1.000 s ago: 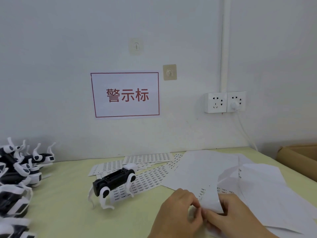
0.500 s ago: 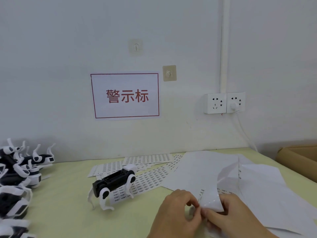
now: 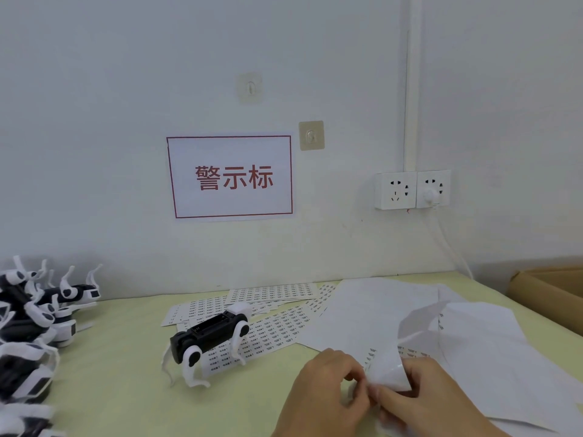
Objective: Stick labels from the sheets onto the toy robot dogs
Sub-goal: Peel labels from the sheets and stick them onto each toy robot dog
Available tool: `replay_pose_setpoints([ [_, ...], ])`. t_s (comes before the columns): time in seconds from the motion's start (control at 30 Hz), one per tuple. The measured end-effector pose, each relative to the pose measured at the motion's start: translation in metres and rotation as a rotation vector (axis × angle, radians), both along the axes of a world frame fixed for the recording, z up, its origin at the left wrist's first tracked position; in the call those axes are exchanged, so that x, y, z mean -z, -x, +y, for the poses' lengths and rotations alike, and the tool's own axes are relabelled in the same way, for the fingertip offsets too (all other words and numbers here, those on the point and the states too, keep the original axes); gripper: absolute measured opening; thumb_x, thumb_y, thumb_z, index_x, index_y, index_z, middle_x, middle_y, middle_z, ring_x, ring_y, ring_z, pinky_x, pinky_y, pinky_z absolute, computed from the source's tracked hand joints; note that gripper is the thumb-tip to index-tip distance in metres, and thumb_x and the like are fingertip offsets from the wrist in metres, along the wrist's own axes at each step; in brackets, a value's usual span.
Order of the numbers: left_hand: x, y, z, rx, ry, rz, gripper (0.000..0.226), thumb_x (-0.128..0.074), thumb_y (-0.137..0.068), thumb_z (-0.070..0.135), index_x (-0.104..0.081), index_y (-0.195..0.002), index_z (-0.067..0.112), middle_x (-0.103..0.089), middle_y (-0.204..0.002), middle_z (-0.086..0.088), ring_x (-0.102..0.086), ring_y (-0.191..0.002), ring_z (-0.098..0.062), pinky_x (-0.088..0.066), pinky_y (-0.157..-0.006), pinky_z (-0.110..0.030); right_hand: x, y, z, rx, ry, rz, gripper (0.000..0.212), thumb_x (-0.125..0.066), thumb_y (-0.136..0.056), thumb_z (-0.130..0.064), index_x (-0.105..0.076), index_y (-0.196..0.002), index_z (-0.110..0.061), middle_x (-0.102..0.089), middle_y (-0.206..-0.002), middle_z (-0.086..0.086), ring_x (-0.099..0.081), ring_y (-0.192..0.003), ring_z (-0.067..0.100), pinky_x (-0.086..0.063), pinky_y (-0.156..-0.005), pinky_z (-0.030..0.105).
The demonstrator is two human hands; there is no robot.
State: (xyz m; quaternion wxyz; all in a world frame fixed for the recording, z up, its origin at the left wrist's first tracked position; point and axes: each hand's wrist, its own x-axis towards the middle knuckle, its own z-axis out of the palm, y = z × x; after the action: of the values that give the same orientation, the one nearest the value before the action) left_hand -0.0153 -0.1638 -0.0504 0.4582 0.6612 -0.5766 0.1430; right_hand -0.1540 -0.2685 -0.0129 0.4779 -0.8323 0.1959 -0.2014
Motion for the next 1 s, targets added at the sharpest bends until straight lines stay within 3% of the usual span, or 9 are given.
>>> replay_pose_setpoints([
  [0.3,-0.005,0.002,0.001,0.076,0.078,-0.068,0.017,-0.061,-0.083,0.022,-0.073,-0.085,0.011,-0.07,-0.083,0.004,-0.06,-0.082,-0.009,-0.049,-0.061,-0.028,0.002,-0.001,-0.004,0.021,-0.053,-0.053,0.025,-0.067,-0.086,-0.012,-0.077,-0.071,-0.028,-0.075,-0.075,-0.002,-0.069,-0.07,0.007,-0.045,-0.065,0.015],
  [0.63,-0.009,0.004,0.001,0.09,0.113,-0.066,0.016,-0.063,-0.083,0.023,-0.073,-0.081,0.01,-0.069,-0.079,0.003,-0.059,-0.077,-0.004,-0.047,-0.055,-0.02,0.004,-0.001,-0.006,0.024,-0.018,-0.094,0.023,-0.068,-0.085,-0.006,-0.076,-0.068,-0.019,-0.075,-0.073,0.003,-0.071,-0.071,0.015,-0.05,-0.066,0.022],
  [0.8,-0.005,0.003,0.004,0.012,0.036,-0.181,0.027,-0.055,-0.084,0.033,-0.074,-0.082,0.013,-0.068,-0.082,0.004,-0.059,-0.08,-0.009,-0.045,-0.063,-0.018,0.005,-0.001,-0.001,0.028,0.041,-0.105,0.029,-0.071,-0.082,-0.009,-0.074,-0.061,-0.028,-0.069,-0.059,-0.004,-0.057,-0.053,-0.001,-0.039,-0.055,0.012],
  [1.0,-0.016,0.009,0.01,-0.088,-0.033,-0.33,0.009,-0.068,-0.066,0.019,-0.065,-0.058,0.018,-0.06,-0.062,0.01,-0.058,-0.057,-0.008,-0.043,-0.044,-0.017,0.006,0.001,0.002,0.053,0.112,-0.061,0.03,-0.072,-0.081,-0.013,-0.063,-0.052,-0.012,-0.049,-0.046,-0.005,-0.04,-0.049,0.002,-0.03,-0.052,0.017],
])
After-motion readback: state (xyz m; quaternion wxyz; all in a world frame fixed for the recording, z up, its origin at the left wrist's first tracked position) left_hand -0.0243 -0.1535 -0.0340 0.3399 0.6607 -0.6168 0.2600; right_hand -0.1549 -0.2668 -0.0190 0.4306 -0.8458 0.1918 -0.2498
